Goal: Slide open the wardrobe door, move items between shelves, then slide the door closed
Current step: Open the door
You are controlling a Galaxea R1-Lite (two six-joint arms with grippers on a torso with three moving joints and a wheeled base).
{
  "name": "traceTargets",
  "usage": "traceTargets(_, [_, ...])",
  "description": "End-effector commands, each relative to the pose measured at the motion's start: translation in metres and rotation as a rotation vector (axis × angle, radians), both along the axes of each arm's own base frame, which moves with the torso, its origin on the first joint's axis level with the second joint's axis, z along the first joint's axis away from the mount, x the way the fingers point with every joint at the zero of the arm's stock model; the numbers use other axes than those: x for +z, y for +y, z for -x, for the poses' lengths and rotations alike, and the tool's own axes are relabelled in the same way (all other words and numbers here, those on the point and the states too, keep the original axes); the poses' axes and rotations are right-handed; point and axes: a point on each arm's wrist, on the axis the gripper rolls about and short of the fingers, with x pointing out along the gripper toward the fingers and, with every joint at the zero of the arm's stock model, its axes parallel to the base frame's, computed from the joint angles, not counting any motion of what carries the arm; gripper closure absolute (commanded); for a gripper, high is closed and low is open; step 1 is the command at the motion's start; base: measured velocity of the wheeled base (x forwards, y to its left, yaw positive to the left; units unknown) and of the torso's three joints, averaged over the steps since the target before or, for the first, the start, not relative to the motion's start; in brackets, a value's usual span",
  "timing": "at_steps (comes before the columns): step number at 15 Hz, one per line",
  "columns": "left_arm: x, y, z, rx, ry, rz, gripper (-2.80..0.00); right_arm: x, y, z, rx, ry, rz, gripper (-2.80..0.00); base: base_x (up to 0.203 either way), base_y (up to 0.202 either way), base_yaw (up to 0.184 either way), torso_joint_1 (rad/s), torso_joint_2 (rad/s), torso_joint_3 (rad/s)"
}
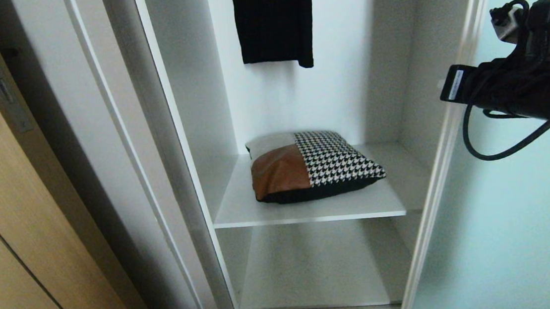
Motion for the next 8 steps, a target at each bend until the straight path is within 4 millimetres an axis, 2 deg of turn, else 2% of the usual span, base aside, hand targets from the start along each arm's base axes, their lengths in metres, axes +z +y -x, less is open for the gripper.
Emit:
traceTargets(1, [0.0, 0.0, 0.0, 0.0, 0.001, 0.0, 0.0, -0.006, 0.0, -0.009, -0.014, 0.016, 0.002, 0.0, 0.0, 0.0, 0.0, 0.0, 0.0, 0.0])
traceTargets(8, [0.0, 0.0, 0.0, 0.0, 0.002, -0.001, 0.0, -0.01, -0.019, -0.018, -0.072, 0.029, -0.027, 0.0, 0.0, 0.0, 0.0, 0.0, 0.0, 0.0])
